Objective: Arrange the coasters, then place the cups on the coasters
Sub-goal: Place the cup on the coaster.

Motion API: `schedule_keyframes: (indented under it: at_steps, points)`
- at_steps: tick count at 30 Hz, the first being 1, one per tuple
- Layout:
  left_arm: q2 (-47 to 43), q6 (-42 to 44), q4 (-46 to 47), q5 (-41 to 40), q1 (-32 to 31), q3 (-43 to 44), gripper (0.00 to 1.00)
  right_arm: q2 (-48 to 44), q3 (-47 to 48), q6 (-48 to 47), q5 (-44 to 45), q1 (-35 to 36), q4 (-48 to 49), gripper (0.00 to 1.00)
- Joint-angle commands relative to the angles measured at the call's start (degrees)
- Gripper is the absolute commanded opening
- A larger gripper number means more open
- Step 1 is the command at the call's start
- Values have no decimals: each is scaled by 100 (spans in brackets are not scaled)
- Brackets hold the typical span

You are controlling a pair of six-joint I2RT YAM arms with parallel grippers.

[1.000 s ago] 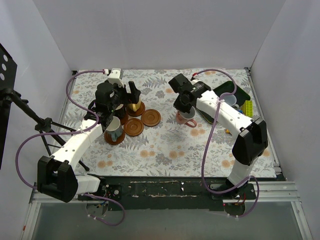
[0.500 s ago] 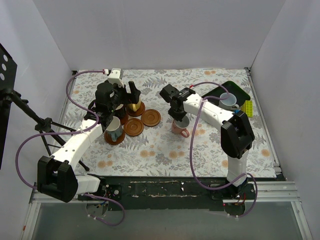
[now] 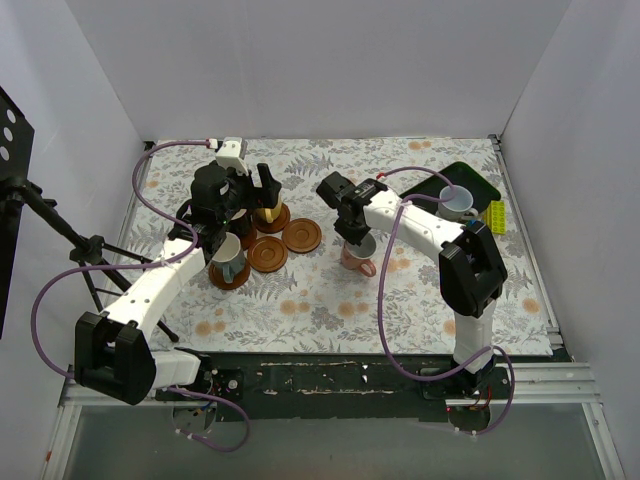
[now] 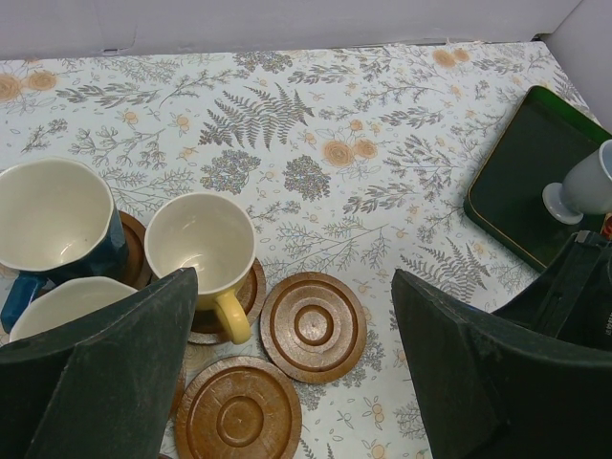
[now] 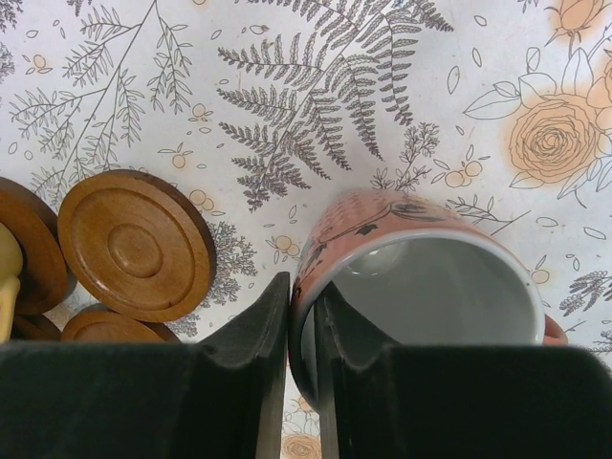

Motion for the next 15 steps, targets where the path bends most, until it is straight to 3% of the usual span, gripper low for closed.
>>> schedule_keyframes:
  at_steps: [1,9,13,15]
  points:
    - [-163,12,1,5,-24,121,82,18,24,-30,132,20,127,23]
    - [-189,30,-7,5,-15,130,82,-44,68,-136,106,46,223,35]
    - [-215,21,-7,14,-15,138,82,-79,182,-512,114,151,443,37]
    - [-224,21,-8,23,-24,138,82,-114,313,-697,263,213,470,48]
